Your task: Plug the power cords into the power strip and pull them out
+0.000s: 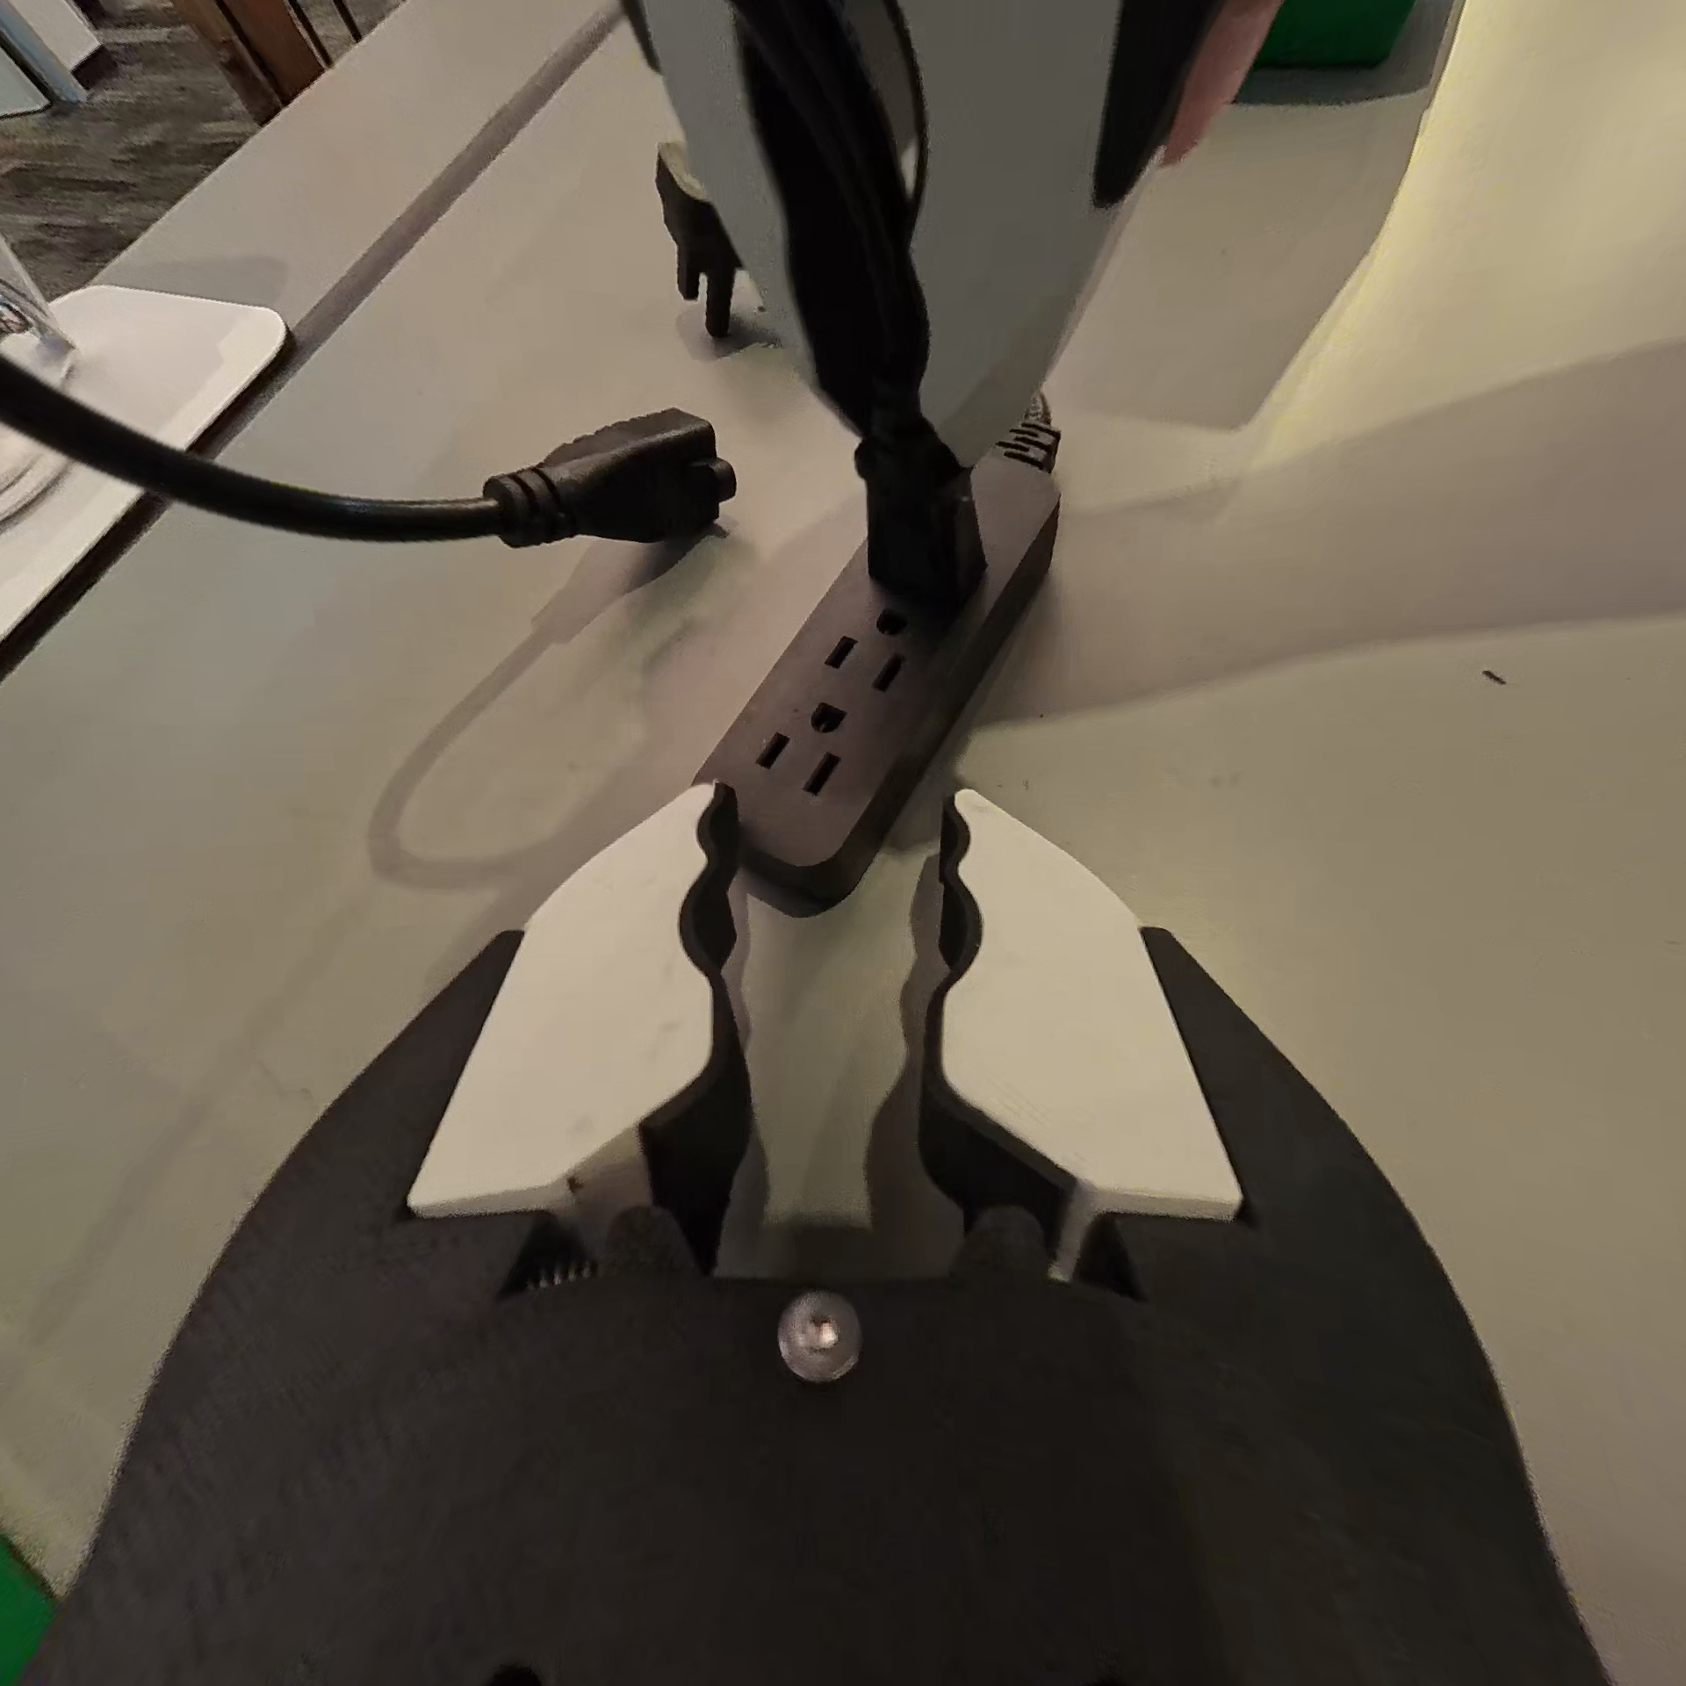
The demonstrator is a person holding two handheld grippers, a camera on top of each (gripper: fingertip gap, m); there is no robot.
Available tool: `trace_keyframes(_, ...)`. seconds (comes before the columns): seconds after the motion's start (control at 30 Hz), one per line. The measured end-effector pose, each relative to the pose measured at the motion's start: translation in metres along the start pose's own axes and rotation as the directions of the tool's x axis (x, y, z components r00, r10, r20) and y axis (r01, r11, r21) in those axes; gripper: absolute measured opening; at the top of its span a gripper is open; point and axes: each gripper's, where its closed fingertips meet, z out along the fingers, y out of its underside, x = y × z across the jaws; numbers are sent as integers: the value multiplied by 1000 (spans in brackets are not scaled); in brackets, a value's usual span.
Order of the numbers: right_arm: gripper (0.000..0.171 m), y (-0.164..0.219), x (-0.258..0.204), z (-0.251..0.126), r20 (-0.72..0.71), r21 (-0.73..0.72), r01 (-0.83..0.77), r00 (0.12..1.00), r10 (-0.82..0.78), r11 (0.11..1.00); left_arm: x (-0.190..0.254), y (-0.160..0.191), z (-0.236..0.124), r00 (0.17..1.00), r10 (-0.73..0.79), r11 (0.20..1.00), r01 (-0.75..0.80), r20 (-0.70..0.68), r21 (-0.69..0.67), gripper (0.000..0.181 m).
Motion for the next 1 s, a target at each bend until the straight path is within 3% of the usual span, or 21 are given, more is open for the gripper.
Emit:
trace_keyframes(0.43, 17, 0, 0, 0, 4, 157, -6, 1000, 5, 988, -3, -6, -5, 995, -100, 994, 101, -27, 47, 42)
trace_keyframes(0.63, 20, -15, 4, -4, -99, 462, 76, 994, -34, 884, -6, 1, 10, 1000, -5, 999, 6, 28, -48, 56)
trace_keyframes(0.7, 46, -7, 7, -7, -177, 525, 110, 984, -19, 844, -12, 2, 14, 997, 52, 997, -48, 60, -67, 57)
trace_keyframes(0.8, 76, 2, -9, 1, -150, 667, 145, 987, -59, 731, -18, 3, 18, 996, 58, 995, -53, 64, -79, 58)
trace_keyframes(0.83, 78, 6, -8, 12, -138, 678, 130, 989, -48, 724, -19, 4, 20, 998, 33, 995, -27, 55, -95, 60)
trace_keyframes(0.93, 69, 10, 1, 46, -89, 631, 80, 996, -30, 771, -22, 5, 22, 1000, 3, 995, -1, 24, -103, 57)
trace_keyframes(1.0, 44, 5, 7, 50, -19, 646, 17, 1000, -6, 764, -23, 6, 20, 1000, -23, 995, 23, -1, -102, 56)
